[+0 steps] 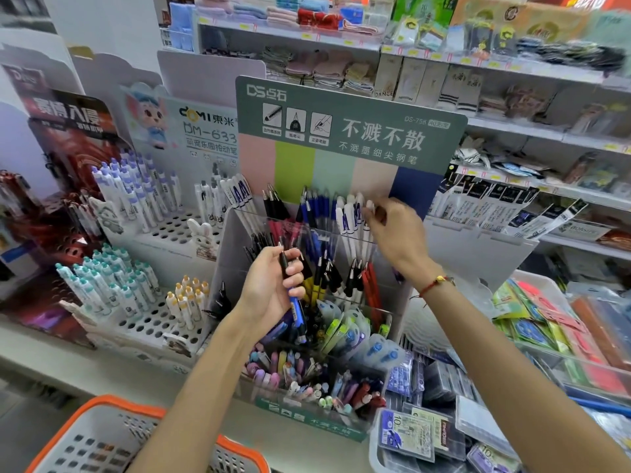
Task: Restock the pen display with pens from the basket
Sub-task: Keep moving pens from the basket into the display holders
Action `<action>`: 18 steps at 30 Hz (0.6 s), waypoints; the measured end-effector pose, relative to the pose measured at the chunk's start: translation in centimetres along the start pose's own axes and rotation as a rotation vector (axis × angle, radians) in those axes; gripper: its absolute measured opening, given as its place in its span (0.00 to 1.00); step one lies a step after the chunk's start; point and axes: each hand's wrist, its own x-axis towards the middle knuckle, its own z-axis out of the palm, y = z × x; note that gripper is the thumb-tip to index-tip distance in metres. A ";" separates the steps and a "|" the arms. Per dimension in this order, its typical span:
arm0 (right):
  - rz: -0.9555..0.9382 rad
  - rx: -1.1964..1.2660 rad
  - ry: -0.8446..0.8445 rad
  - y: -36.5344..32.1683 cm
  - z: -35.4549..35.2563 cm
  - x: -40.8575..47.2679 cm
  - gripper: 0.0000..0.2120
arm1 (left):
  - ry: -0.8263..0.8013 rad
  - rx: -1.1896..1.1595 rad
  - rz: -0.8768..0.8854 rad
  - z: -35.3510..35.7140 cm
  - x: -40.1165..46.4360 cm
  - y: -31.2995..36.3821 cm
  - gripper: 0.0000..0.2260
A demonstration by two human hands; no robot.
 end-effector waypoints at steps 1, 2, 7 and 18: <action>0.023 -0.021 -0.036 -0.1 -0.2 0.4 0.13 | -0.010 -0.034 0.014 -0.2 -0.2 0.3 0.12; 0.033 -0.039 -0.055 -0.2 -0.5 0.7 0.13 | -0.017 -0.058 0.033 -0.4 -0.4 0.5 0.11; -0.045 0.134 0.232 -3.0 -0.9 -1.1 0.15 | 0.012 -0.080 0.133 -1.6 -0.7 1.4 0.11; -0.049 0.517 -0.652 -10.9 2.7 -4.6 0.16 | 0.120 0.392 0.460 -4.6 -2.5 3.4 0.10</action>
